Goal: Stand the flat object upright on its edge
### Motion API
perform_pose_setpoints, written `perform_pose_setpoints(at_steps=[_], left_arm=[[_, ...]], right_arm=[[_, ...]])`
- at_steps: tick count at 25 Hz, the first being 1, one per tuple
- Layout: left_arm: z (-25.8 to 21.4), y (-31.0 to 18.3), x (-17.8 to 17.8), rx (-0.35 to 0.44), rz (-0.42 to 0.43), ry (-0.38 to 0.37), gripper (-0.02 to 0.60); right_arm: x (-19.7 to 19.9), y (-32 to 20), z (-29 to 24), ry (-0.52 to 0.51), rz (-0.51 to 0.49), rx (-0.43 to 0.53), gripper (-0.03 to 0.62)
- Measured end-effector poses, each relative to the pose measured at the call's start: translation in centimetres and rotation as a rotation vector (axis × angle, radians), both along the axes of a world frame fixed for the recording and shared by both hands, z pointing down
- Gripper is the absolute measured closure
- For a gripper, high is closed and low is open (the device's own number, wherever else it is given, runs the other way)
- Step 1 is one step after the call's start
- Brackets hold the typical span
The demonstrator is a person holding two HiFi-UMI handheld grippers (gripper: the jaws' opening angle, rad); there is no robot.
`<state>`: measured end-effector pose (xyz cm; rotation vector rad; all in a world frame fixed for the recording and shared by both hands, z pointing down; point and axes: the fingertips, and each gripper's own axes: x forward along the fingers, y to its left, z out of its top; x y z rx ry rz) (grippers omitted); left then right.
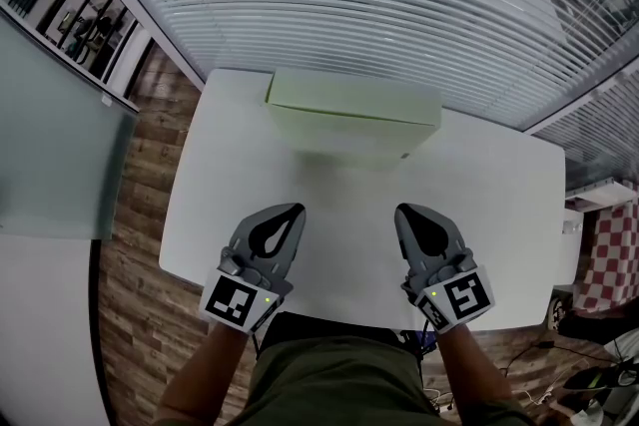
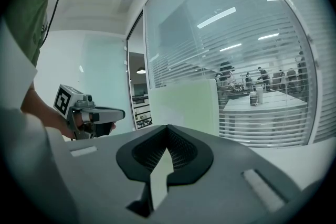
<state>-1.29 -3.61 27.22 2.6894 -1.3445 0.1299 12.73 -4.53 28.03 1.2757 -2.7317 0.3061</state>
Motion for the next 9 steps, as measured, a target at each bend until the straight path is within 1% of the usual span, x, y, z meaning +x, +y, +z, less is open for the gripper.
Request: perform_pose_setpoints(at_steps=[9], left_arm=[[0.44, -0.24, -0.44, -0.016, -0.004, 0.014, 0.581]], right_arm=[[-0.17, -0.10, 0.34, 0.006, 0.002, -0.001, 0.583]])
